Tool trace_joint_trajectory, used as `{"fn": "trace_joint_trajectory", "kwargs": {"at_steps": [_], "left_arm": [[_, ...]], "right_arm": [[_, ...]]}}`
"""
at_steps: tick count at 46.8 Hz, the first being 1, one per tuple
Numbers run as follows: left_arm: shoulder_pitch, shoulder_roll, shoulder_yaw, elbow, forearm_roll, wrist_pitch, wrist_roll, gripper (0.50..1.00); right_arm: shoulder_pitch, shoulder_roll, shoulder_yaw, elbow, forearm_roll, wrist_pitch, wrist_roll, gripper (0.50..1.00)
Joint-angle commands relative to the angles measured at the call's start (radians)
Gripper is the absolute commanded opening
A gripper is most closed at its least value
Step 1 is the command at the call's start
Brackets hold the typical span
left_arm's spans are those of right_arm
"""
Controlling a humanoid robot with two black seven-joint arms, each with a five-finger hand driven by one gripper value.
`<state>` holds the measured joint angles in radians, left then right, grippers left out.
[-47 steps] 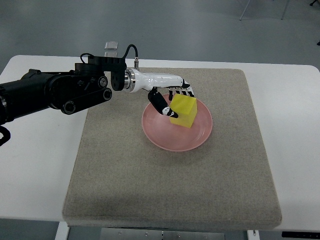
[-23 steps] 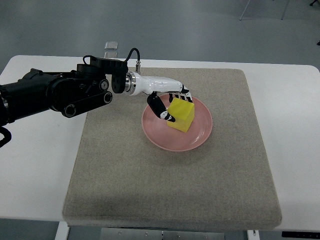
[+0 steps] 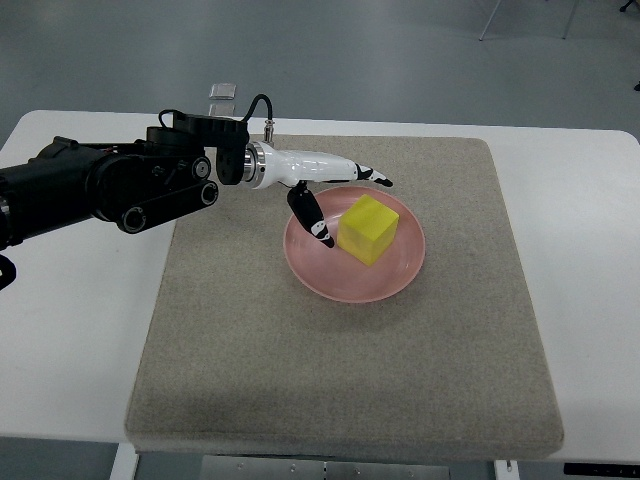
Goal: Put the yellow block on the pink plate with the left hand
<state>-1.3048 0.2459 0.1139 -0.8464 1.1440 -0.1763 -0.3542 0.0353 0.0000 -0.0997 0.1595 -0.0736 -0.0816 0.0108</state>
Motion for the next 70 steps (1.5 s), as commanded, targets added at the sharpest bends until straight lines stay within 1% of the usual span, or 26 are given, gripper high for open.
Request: {"fn": "trace_joint_trajectory", "kwargs": {"at_steps": [1, 6, 12, 25, 33, 36, 45, 55, 60, 65, 70], "left_arm": [[-0.004, 0.015, 0.0, 0.006, -0.003, 0.0, 0.0, 0.99], [-0.004, 0.029, 0.0, 0.043, -0.006, 0.0, 0.0, 0.99], [0.001, 0.03, -0.002, 0.124, -0.01, 0.004, 0.0, 0.99], [0.032, 0.024, -0.017, 0.357, -0.041, 0.026, 0.0, 0.99], [0.053, 0.023, -0.014, 0.406, -0.145, 0.113, -0.002, 0.99], [0.059, 0.023, -0.014, 0.421, -0.171, 0.132, -0.002, 0.99], [0.087, 0.019, -0.017, 0.474, -0.23, 0.139, 0.0, 0.99], [0.104, 0.01, -0.014, 0.547, -0.48, 0.169, 0.017, 0.99], [0.108, -0.005, -0.014, 0.578, -0.566, 0.17, 0.029, 0.99], [0.118, -0.008, -0.017, 0.593, -0.607, 0.17, 0.06, 0.99], [0.119, -0.016, -0.031, 0.596, -0.697, 0.158, 0.115, 0.99]], "right_arm": [[0.0, 0.0, 0.0, 0.0, 0.0, 0.0, 0.0, 0.924], [0.0, 0.0, 0.0, 0.0, 0.0, -0.001, 0.0, 0.924], [-0.002, 0.0, 0.0, 0.0, 0.0, 0.0, 0.0, 0.924], [0.0, 0.0, 0.0, 0.0, 0.001, 0.0, 0.0, 0.924], [-0.002, 0.0, 0.0, 0.0, 0.0, -0.001, 0.0, 0.924], [-0.002, 0.0, 0.0, 0.0, 0.0, 0.0, 0.0, 0.924], [0.0, 0.0, 0.0, 0.0, 0.0, -0.001, 0.0, 0.924], [0.0, 0.0, 0.0, 0.0, 0.001, 0.0, 0.0, 0.924], [0.0, 0.0, 0.0, 0.0, 0.001, -0.001, 0.0, 0.924], [0.0, 0.0, 0.0, 0.0, 0.0, 0.0, 0.0, 0.924], [-0.002, 0.0, 0.0, 0.0, 0.001, 0.0, 0.0, 0.924]]}}
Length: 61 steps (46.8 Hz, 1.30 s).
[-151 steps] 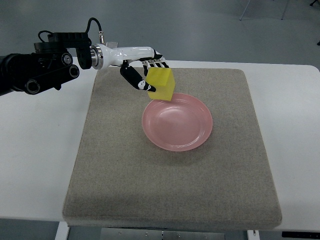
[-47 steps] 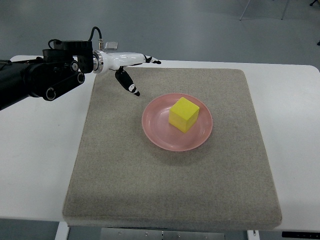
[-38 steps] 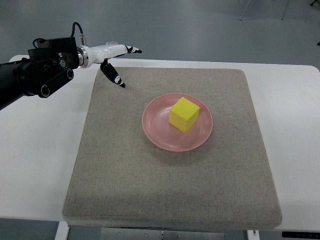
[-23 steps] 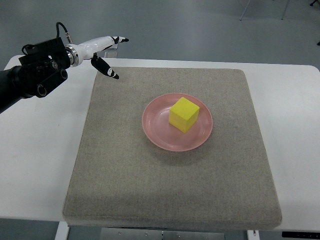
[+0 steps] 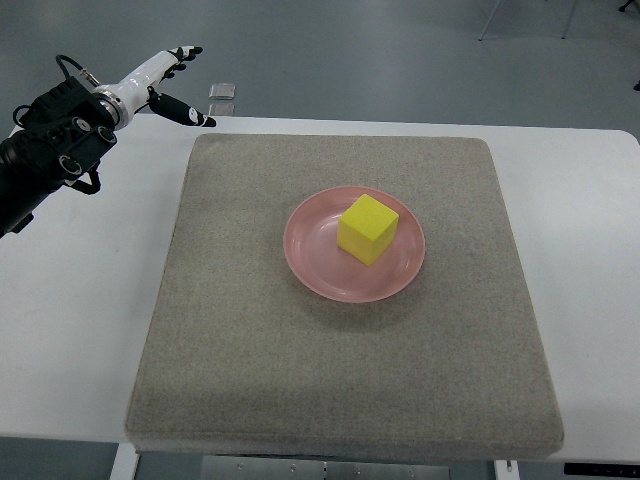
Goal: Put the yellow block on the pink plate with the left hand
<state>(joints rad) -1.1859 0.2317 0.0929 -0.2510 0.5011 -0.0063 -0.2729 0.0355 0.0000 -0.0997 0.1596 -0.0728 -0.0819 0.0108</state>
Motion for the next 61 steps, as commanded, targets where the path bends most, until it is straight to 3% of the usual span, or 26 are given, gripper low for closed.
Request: {"fn": "trace_joint_trajectory", "kwargs": {"at_steps": [1, 11, 18, 32, 39, 47, 55, 61], "left_arm": [[0.0, -0.002, -0.015, 0.001, -0.076, -0.015, 0.038, 0.99], [0.031, -0.006, -0.033, -0.004, -0.176, -0.061, 0.029, 0.99], [0.045, -0.006, -0.091, -0.005, -0.174, -0.076, -0.028, 0.99], [0.091, -0.02, -0.297, -0.008, -0.177, -0.113, -0.08, 0.99], [0.124, -0.041, -0.413, -0.011, -0.179, -0.13, -0.137, 0.99], [0.143, -0.06, -0.507, -0.011, -0.243, -0.147, -0.138, 0.99], [0.143, -0.061, -0.513, -0.007, -0.412, -0.233, -0.138, 0.992], [0.155, -0.061, -0.527, 0.003, -0.548, -0.362, -0.138, 0.992]], "right_arm": [[0.0, 0.0, 0.0, 0.0, -0.001, 0.001, 0.0, 0.924], [-0.002, 0.0, 0.0, 0.0, 0.001, -0.001, 0.0, 0.924], [0.0, 0.0, 0.0, 0.0, -0.001, -0.001, 0.0, 0.924], [-0.002, 0.0, 0.0, 0.0, -0.001, 0.001, 0.0, 0.924], [0.0, 0.0, 0.0, 0.0, -0.001, -0.001, 0.0, 0.924], [-0.002, 0.0, 0.0, 0.0, 0.001, 0.001, 0.0, 0.924], [0.0, 0.0, 0.0, 0.0, 0.001, 0.001, 0.0, 0.924], [0.0, 0.0, 0.0, 0.0, -0.001, -0.001, 0.0, 0.924]]}}
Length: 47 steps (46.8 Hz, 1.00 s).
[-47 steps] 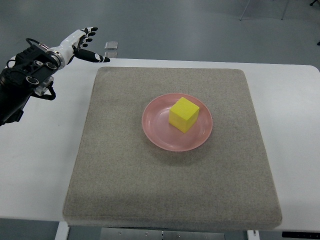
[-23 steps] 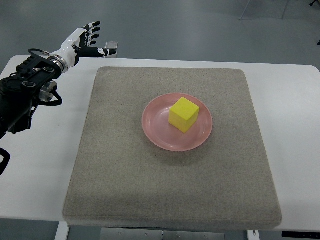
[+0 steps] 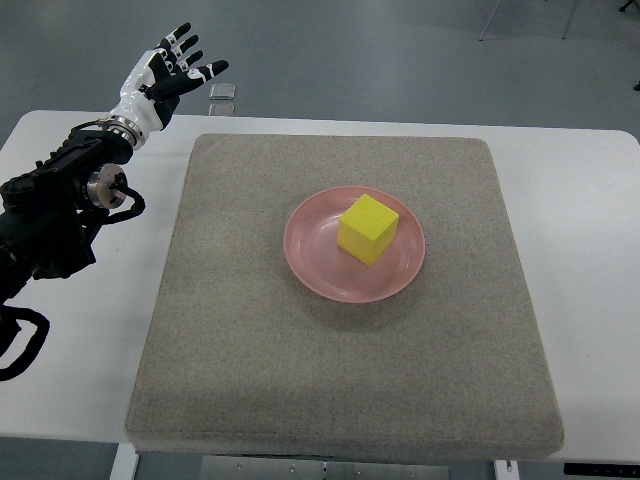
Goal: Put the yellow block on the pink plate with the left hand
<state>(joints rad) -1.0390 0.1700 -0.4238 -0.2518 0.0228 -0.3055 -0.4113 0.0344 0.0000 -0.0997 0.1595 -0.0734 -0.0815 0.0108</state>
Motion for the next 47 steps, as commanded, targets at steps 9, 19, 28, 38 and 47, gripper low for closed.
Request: {"fn": "trace_joint_trajectory", "kwargs": {"at_steps": [9, 19, 28, 38, 47], "left_arm": [[0.014, -0.001, -0.02, 0.032, -0.126, -0.106, 0.002, 0.992], [0.007, -0.007, -0.026, 0.043, -0.132, 0.032, 0.009, 0.992], [-0.001, -0.01, -0.03, 0.042, -0.158, 0.049, 0.015, 0.992], [-0.012, -0.026, -0.058, 0.039, -0.184, 0.175, 0.086, 0.992], [-0.018, -0.029, -0.101, 0.039, -0.201, 0.177, 0.108, 0.992]], "right_arm": [[-0.001, 0.0, 0.0, 0.0, 0.001, 0.0, 0.0, 0.924], [0.001, 0.0, 0.0, 0.0, 0.0, -0.001, 0.0, 0.924], [-0.001, 0.0, 0.0, 0.0, 0.0, 0.0, 0.0, 0.924], [0.001, 0.0, 0.0, 0.0, 0.0, 0.0, 0.0, 0.924], [0.001, 0.0, 0.0, 0.0, 0.0, -0.001, 0.0, 0.924]]}}
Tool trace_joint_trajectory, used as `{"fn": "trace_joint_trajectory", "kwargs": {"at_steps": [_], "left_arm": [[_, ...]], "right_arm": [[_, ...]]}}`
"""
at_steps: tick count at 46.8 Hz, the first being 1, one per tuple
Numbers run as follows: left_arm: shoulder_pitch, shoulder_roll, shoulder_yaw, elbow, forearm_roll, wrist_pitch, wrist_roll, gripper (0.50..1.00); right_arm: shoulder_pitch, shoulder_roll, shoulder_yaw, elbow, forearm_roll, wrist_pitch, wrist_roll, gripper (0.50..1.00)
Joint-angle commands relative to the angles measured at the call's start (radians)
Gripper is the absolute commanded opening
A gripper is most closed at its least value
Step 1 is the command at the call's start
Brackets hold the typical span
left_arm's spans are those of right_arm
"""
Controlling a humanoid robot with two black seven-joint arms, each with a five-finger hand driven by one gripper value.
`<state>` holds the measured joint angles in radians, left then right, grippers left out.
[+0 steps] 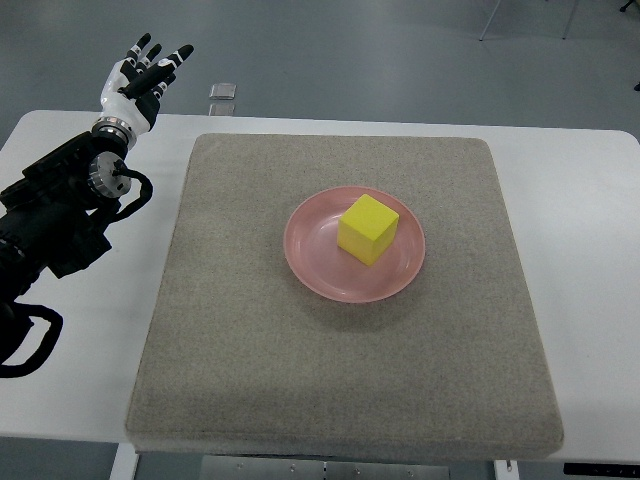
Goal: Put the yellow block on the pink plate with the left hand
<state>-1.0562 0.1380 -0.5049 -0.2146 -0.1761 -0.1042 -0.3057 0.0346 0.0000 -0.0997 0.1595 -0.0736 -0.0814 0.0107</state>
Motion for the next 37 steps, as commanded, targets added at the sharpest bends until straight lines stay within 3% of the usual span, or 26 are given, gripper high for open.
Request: {"fn": "trace_joint_trajectory", "kwargs": {"at_steps": [1, 5, 7, 14, 22, 37], "left_arm": [[0.001, 0.008, -0.029, 0.0, -0.002, -0.051, 0.0, 0.992], [0.004, 0.008, -0.095, 0.014, -0.002, -0.189, -0.001, 0.992], [0.004, 0.009, -0.125, 0.015, 0.001, -0.212, -0.001, 0.992], [0.004, 0.005, -0.132, 0.017, 0.006, -0.183, -0.001, 0.992], [-0.001, -0.003, -0.133, 0.011, 0.012, -0.069, 0.005, 0.992], [-0.008, -0.009, -0.133, 0.001, 0.015, -0.069, 0.005, 0.992]], "right_arm": [[-0.001, 0.0, 0.0, 0.0, 0.0, 0.0, 0.0, 0.924], [0.001, 0.0, 0.0, 0.0, 0.0, -0.001, 0.0, 0.924], [0.001, 0.0, 0.0, 0.0, 0.0, 0.0, 0.0, 0.924], [0.001, 0.0, 0.0, 0.0, 0.001, 0.0, 0.0, 0.924], [0.001, 0.0, 0.0, 0.0, 0.0, 0.0, 0.0, 0.924], [0.004, 0.0, 0.002, 0.0, 0.001, 0.0, 0.0, 0.924]]}}
